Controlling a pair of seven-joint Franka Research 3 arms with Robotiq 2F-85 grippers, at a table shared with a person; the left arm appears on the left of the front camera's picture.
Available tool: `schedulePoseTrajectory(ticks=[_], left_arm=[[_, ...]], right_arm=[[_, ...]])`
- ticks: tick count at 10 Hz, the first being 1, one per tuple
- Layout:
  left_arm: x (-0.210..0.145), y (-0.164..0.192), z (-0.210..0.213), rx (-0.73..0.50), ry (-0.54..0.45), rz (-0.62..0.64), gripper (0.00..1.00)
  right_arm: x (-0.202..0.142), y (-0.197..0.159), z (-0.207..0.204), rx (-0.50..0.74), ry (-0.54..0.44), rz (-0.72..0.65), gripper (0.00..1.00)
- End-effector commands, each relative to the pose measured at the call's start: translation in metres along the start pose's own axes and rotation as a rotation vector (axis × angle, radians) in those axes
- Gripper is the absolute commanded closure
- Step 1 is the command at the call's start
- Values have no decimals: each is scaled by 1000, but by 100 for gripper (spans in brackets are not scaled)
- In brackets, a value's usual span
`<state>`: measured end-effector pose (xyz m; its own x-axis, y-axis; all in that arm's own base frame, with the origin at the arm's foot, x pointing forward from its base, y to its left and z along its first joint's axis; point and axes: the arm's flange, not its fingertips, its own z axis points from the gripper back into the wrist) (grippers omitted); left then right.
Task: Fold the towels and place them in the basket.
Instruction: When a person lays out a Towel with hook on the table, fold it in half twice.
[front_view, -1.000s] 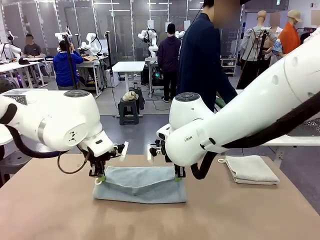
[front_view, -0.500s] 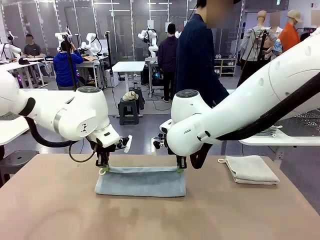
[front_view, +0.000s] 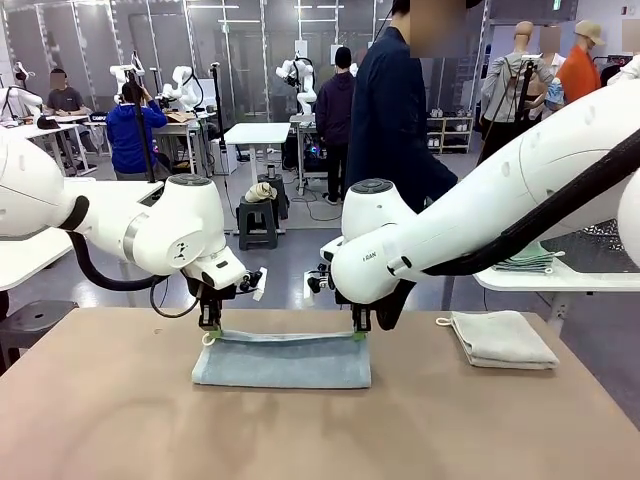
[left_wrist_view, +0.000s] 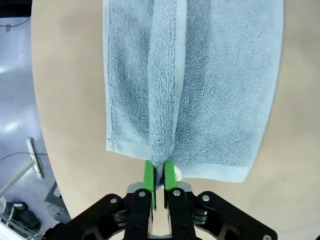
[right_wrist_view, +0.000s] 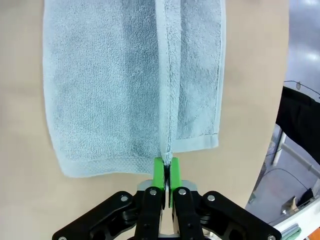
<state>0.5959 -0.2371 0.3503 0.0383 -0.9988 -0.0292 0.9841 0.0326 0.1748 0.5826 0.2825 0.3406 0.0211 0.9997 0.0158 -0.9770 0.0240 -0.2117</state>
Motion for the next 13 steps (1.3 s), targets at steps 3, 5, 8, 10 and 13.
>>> schedulePoseTrajectory(ticks=[3,5,8,10,13], left_arm=[[0,11,-7,-13,39,50,90],[-2,11,-7,5,38,57,71],[-4,11,5,80,45,67,58],[-5,12,21,125,40,67,33],[-23,-3,98,18,-14,100,33]], right_arm=[[1,-13,-13,-17,-11,56,95],[0,-14,-13,-38,-22,70,76],[0,-13,-3,-98,-25,84,49],[2,-15,10,-136,-30,72,33],[-2,6,83,-22,-32,-94,33]])
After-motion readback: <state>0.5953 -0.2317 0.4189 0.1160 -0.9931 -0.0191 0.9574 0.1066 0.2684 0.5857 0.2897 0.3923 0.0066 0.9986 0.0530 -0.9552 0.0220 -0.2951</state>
